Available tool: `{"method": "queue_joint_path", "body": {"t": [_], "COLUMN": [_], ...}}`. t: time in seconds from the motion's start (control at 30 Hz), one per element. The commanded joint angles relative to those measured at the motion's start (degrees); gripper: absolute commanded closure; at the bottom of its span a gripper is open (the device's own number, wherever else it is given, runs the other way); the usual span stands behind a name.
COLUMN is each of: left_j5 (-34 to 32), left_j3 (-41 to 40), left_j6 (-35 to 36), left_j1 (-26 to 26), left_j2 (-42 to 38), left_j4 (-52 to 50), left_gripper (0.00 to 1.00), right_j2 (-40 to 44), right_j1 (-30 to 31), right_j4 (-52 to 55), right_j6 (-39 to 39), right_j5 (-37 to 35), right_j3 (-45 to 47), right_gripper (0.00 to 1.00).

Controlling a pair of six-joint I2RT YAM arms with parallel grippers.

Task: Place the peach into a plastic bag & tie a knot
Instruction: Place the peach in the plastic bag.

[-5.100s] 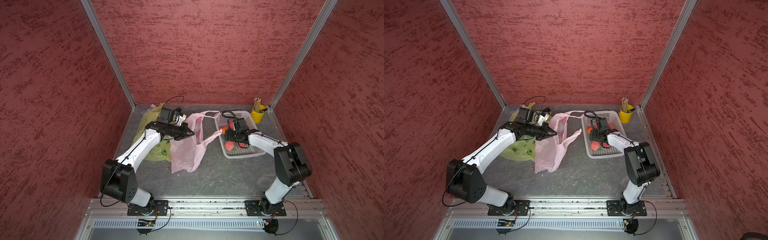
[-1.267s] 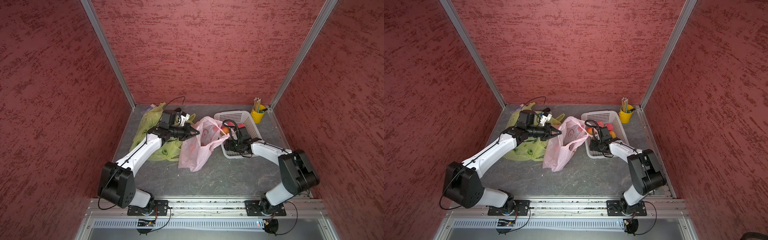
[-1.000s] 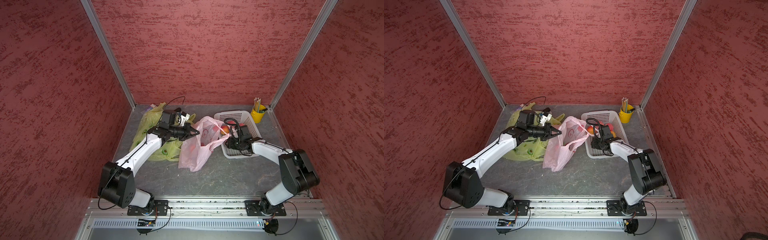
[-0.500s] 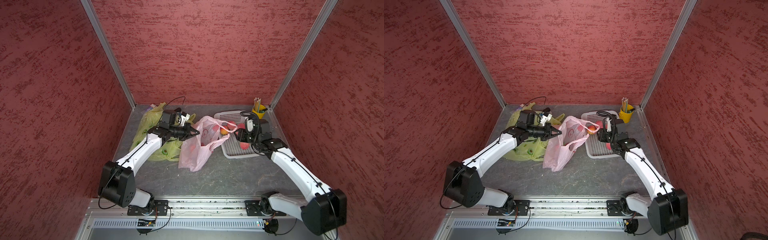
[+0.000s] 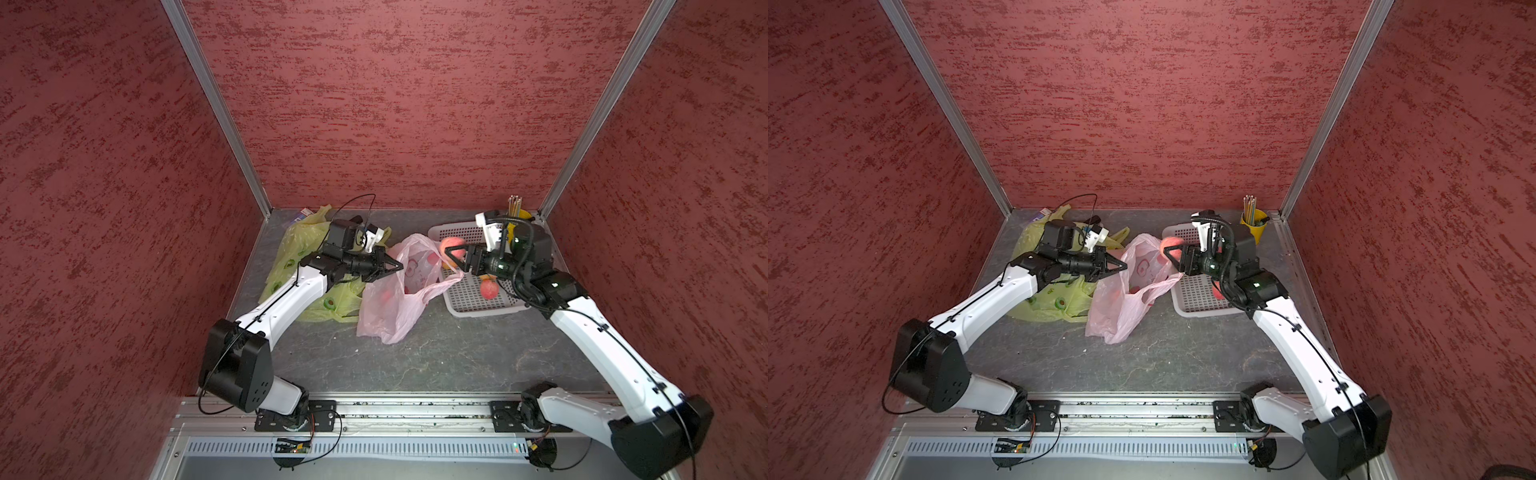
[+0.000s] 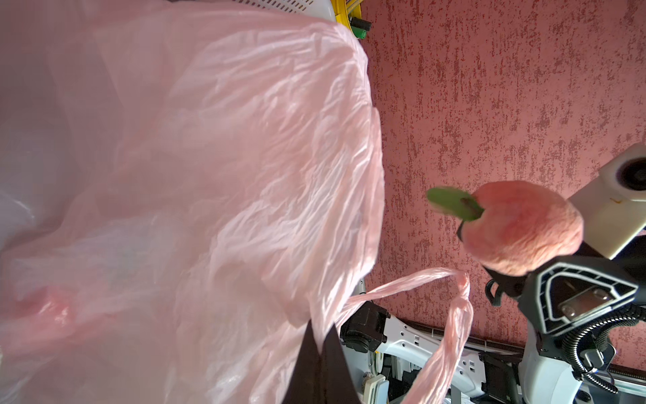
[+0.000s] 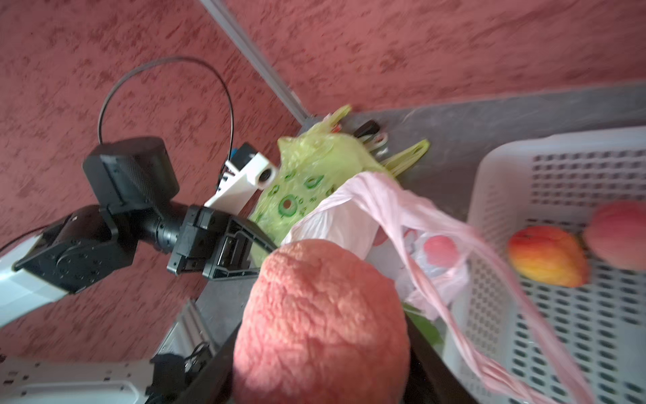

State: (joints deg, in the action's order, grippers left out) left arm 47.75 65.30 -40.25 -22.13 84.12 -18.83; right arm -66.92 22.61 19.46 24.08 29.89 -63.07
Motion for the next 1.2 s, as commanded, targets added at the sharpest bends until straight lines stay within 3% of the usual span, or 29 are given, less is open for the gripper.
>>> {"method": "queue_joint_path", "body": {"t": [0.0, 0.33, 0.57, 0.8, 0.97, 1.17], "left_j5": [0.27, 0.22, 0.24, 0.66, 1.02, 1.17], "left_j3": [1.68, 1.28, 0.69, 0.38, 0.38, 0.05], "left_j6": [0.26, -0.01, -0.71, -1.58, -1.85, -1.67], "left_j1": [-0.1, -0.4, -0.62, -0.33, 0.76, 0.86], "left_j2": [0.36, 0.17, 0.14, 0.61, 0.96, 0.45], "left_j4": [1.03, 1.25, 2.48, 4.12, 4.74, 4.77], "left_gripper": [1.0, 1.0, 1.0, 1.0, 1.0, 1.0], "right_j2": [-4.22, -16.84, -21.18, -16.72, -7.3, 0.32], "right_j1": [2.7, 4.62, 5.17, 5.12, 3.82, -2.8], "right_j4": [-1.5, -2.06, -1.7, 1.86, 9.01, 13.46], "right_j6": [0.6, 0.52, 1.7, -0.86, -4.62, -4.86], "right_j5": [3.47, -0.41, -1.17, -3.14, -13.7, -23.34], "right_j3": [-1.35, -4.43, -7.42, -7.35, -8.03, -7.51], "right_gripper": [0.59, 0.46, 0.22, 0.22, 0.23, 0.21]}}
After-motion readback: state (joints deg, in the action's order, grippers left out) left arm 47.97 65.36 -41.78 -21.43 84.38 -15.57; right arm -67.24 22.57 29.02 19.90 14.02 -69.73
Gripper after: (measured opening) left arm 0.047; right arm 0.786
